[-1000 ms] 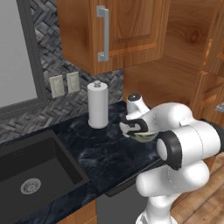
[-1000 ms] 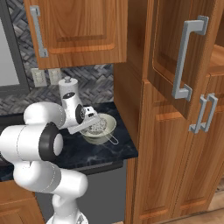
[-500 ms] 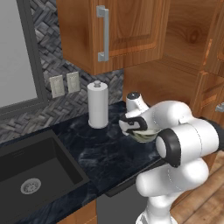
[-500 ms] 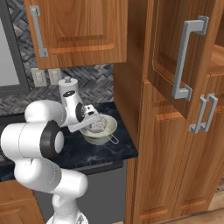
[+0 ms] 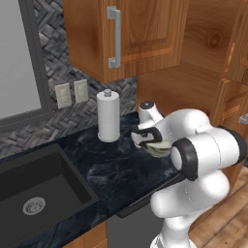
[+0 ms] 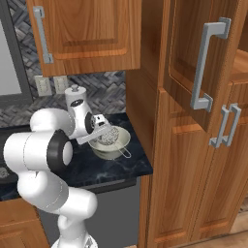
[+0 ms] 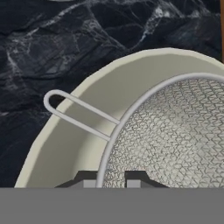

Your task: Open the cabinet and setup a tea strainer by placing it in the bowl upright.

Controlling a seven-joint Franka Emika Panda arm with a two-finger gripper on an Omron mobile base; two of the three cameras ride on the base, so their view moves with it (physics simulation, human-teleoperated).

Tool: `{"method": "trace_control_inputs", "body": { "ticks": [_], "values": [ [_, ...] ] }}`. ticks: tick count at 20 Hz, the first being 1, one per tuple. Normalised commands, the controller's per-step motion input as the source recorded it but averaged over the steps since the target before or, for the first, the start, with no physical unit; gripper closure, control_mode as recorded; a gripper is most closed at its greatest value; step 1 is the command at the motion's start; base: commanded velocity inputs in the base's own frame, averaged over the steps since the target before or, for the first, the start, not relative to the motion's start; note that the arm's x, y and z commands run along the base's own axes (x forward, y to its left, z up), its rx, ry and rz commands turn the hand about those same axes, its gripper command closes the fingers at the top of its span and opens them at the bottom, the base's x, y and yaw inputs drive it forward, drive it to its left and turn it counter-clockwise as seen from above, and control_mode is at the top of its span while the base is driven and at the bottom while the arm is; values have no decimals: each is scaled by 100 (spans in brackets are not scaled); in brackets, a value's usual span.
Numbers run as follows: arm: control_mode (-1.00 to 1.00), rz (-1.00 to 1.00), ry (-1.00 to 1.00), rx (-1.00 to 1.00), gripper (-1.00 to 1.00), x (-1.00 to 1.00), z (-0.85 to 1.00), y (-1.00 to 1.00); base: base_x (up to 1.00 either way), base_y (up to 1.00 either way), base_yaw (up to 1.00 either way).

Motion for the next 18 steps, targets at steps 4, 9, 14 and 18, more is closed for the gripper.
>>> {"method": "trace_control_inputs", "body": {
  "ticks": [4, 9, 14, 18],
  "values": [
    [-100, 0, -3, 0, 100, 17, 0, 0, 0, 0, 0],
    [-100, 0, 0, 0, 100, 7, 0, 2, 0, 0, 0],
    [-100, 0, 0, 0, -100, 0, -1, 7, 0, 0, 0],
    [-100, 0, 0, 0, -100, 0, 0, 7, 0, 0, 0]
  ]
}}
